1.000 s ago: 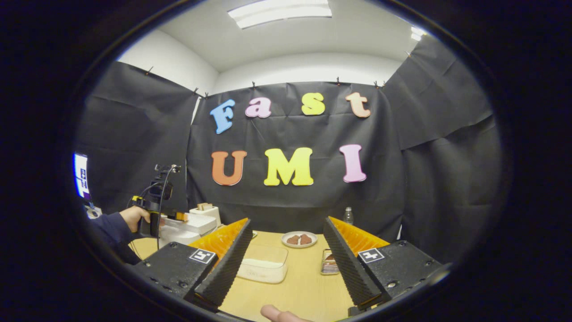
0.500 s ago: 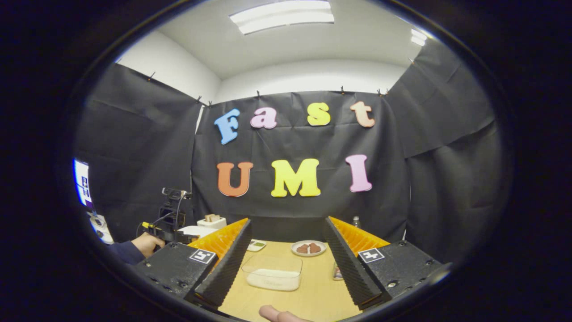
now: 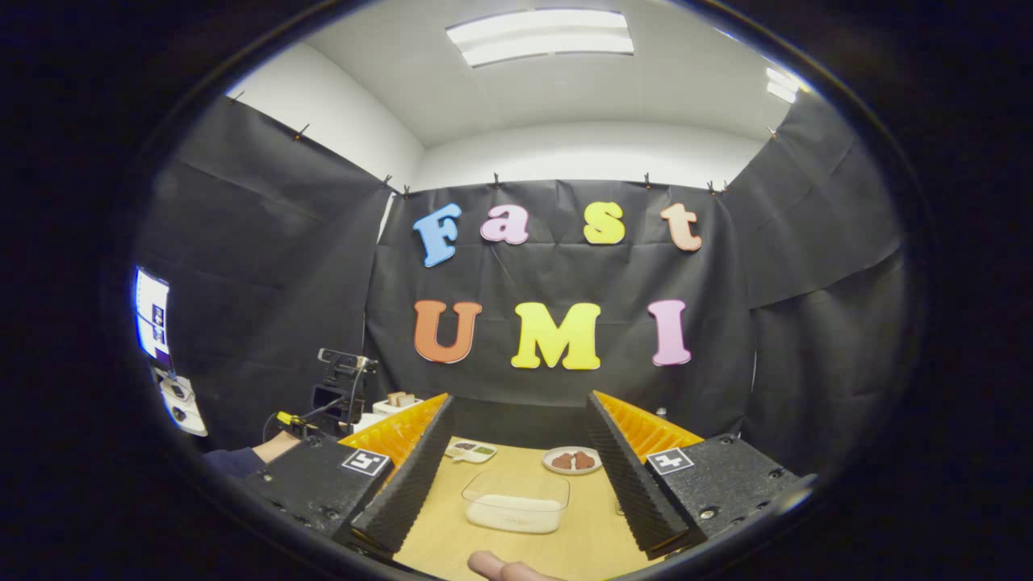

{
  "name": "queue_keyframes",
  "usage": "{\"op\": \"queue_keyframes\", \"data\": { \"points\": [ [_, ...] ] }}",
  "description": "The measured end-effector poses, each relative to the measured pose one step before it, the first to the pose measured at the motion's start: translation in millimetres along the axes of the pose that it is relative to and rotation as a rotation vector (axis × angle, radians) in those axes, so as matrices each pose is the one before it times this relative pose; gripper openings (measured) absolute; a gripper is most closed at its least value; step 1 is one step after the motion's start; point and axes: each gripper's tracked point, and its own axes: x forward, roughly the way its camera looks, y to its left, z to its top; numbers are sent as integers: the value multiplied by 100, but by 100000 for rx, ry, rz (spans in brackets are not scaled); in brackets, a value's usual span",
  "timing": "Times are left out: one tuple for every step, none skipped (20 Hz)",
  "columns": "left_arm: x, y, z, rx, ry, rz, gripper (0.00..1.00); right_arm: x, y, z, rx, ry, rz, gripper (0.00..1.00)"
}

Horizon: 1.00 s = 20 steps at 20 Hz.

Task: Close the left gripper, press the button to open the rice cooker; take a wooden spoon from the chopstick holder with the right hand, scoop a spoonful of rice and pour it into the rice cooker, then put the wooden spoon back into the chopstick holder.

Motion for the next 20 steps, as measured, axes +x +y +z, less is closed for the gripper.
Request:
{"op": "queue_keyframes", "data": {
  "points": [
    [-18,37,-12,-804,529,321,100,32,272,-11,-424,-40,465,100],
    [37,-121,-79,-122,27,270,100,127,238,-65,-695,472,1011,100],
    [-10,-88,-60,414,766,256,100,146,-36,-38,639,898,521,100],
    [-74,-7,-4,374,-525,82,100,83,-160,24,1642,742,100,100],
    [-16,27,49,763,1025,-66,100,183,-346,15,1821,464,-237,99],
    [28,-98,-256,676,836,-297,100,130,-504,156,1404,211,-711,99],
    [99,83,12,-1104,248,-39,100,37,-552,49,976,119,-1197,99],
    [-18,-30,116,-494,-163,116,100,15,-373,-17,678,-7,-928,99],
    [-115,24,132,81,-979,278,100,45,-362,-49,730,290,-855,99],
    [56,-85,-71,65,-208,68,100,-89,-126,-9,915,156,-262,99],
    [-54,73,291,-28,-1314,-76,100,7,-11,-81,481,647,286,99],
    [-51,-100,116,160,-1003,-126,100,-51,-51,-135,169,615,239,99],
    [39,30,136,842,-1181,169,100,-25,-23,32,-123,45,193,99],
    [-17,-69,67,1007,-1039,65,99,17,-84,69,-351,-182,-179,99],
    [31,40,98,-97,-799,205,99,124,-203,11,-85,-250,-534,99],
    [-77,-4,18,-113,-14,-32,99,143,-2,-211,107,12,-316,99],
    [-163,-169,78,-215,-104,-510,98,59,-54,-172,60,336,-91,99],
    [-110,-174,-211,579,905,-414,98,92,-34,-177,-101,327,-31,99],
    [-271,27,9,32,589,-417,98,157,-100,-70,159,168,-181,99],
    [-431,-291,497,-580,-1054,-1710,98,36,-140,-110,255,298,-348,100]
  ]
}}
